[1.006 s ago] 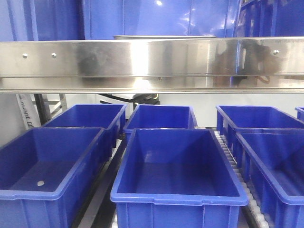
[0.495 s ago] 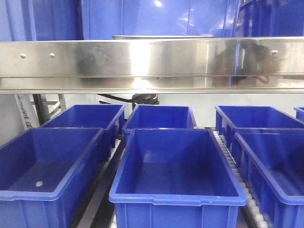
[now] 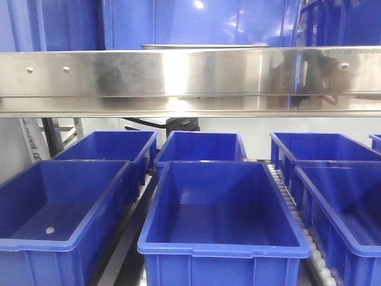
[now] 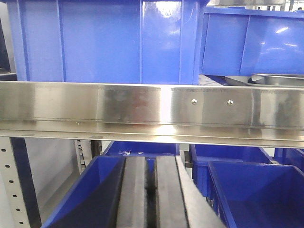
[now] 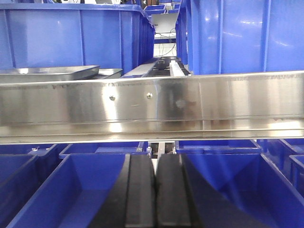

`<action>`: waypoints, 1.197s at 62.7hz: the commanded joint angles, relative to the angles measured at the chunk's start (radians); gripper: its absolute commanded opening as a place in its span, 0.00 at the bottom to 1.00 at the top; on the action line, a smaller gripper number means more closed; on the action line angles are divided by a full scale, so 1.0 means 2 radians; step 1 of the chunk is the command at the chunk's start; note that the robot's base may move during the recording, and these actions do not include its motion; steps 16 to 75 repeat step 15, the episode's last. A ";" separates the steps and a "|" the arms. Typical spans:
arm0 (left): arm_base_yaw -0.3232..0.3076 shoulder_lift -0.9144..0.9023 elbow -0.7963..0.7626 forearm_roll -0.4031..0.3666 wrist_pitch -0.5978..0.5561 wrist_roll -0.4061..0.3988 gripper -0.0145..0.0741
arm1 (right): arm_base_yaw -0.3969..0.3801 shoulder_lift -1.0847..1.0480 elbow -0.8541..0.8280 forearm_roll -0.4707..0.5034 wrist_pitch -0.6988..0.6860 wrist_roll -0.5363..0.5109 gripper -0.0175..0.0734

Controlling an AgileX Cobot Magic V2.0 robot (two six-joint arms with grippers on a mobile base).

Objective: Stack silver trays without gaps

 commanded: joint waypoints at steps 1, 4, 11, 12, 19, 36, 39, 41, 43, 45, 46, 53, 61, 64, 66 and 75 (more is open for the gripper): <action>-0.003 -0.003 -0.001 0.000 -0.011 -0.002 0.15 | 0.001 -0.002 0.000 -0.004 -0.006 -0.002 0.11; -0.003 -0.003 -0.001 0.000 -0.011 -0.002 0.15 | 0.001 -0.002 0.000 -0.004 -0.006 -0.002 0.11; -0.003 -0.003 -0.001 0.000 -0.011 -0.002 0.15 | 0.001 -0.002 0.000 -0.004 -0.006 -0.002 0.11; -0.003 -0.003 -0.001 0.000 -0.011 -0.002 0.15 | 0.001 -0.002 0.000 -0.004 -0.006 -0.002 0.11; -0.003 -0.003 -0.001 0.000 -0.011 -0.002 0.15 | 0.001 -0.002 0.000 -0.004 -0.006 -0.002 0.11; -0.003 -0.003 -0.001 0.000 -0.011 -0.002 0.15 | 0.001 -0.002 0.000 -0.004 -0.006 -0.002 0.11; -0.003 -0.003 -0.001 0.000 -0.011 -0.002 0.15 | 0.001 -0.002 0.000 -0.004 -0.006 -0.002 0.11; -0.003 -0.003 -0.001 0.000 -0.011 -0.002 0.15 | 0.001 -0.002 0.000 -0.004 -0.006 -0.002 0.11; -0.003 -0.003 -0.001 0.000 -0.011 -0.002 0.15 | 0.001 -0.002 0.000 -0.004 -0.006 -0.002 0.11; -0.003 -0.003 -0.001 0.000 -0.011 -0.002 0.15 | 0.001 -0.002 0.000 -0.004 -0.006 -0.002 0.11; -0.003 -0.003 -0.001 0.000 -0.011 -0.002 0.15 | 0.001 -0.002 0.000 -0.004 -0.006 -0.002 0.11; -0.003 -0.003 -0.001 0.000 -0.011 -0.002 0.15 | 0.001 -0.002 0.000 -0.004 -0.006 -0.002 0.11; -0.003 -0.003 -0.001 0.000 -0.011 -0.002 0.15 | 0.001 -0.002 0.000 -0.004 -0.006 -0.002 0.11; -0.003 -0.003 -0.001 0.000 -0.011 -0.002 0.15 | 0.001 -0.002 0.000 -0.004 -0.006 -0.002 0.11; -0.003 -0.003 -0.001 0.000 -0.011 -0.002 0.15 | 0.001 -0.002 0.000 -0.004 -0.006 -0.002 0.11; -0.003 -0.003 -0.001 0.000 -0.011 -0.002 0.15 | 0.001 -0.002 0.000 -0.004 -0.006 -0.002 0.11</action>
